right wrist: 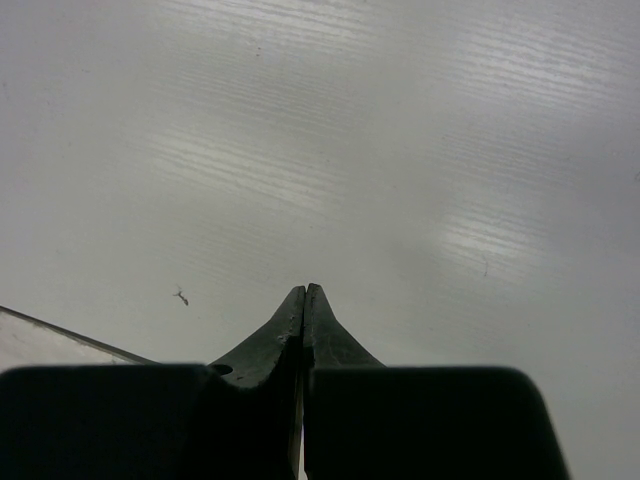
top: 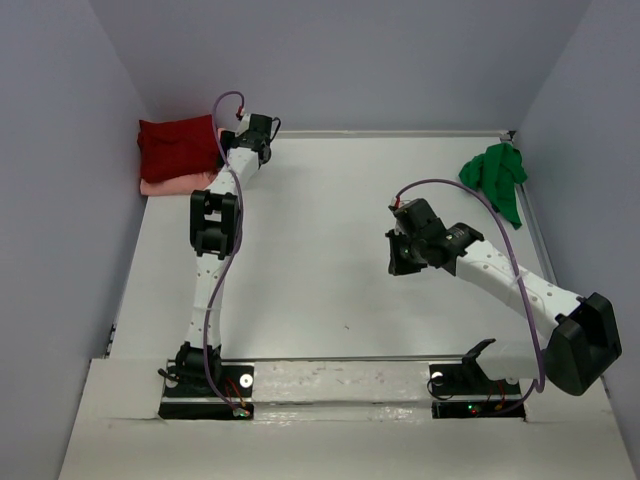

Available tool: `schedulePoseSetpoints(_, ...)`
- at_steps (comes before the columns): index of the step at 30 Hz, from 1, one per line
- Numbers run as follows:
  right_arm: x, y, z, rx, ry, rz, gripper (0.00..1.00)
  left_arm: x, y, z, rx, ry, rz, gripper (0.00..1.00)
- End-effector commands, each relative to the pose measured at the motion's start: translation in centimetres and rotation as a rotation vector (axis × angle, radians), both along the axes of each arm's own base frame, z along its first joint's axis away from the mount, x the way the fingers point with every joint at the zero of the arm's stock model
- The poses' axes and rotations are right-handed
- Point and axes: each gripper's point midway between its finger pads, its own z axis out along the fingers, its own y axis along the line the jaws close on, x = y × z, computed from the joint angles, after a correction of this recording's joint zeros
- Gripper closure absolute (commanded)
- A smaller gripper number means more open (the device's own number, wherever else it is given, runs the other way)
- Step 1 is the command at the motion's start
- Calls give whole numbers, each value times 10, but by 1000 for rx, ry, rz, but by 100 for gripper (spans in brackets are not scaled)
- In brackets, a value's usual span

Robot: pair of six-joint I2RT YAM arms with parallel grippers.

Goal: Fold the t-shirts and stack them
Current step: Neatly place the folded tshirt to the corner

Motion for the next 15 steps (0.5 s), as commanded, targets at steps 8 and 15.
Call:
schedulePoseSetpoints(8, 2, 1, 7, 0, -28, -3, 100, 15, 28, 61, 53, -162, 70, 31)
schedulePoseSetpoints(15, 1, 0, 8, -3, -26, -9, 100, 20, 41, 59, 49, -171, 84, 31)
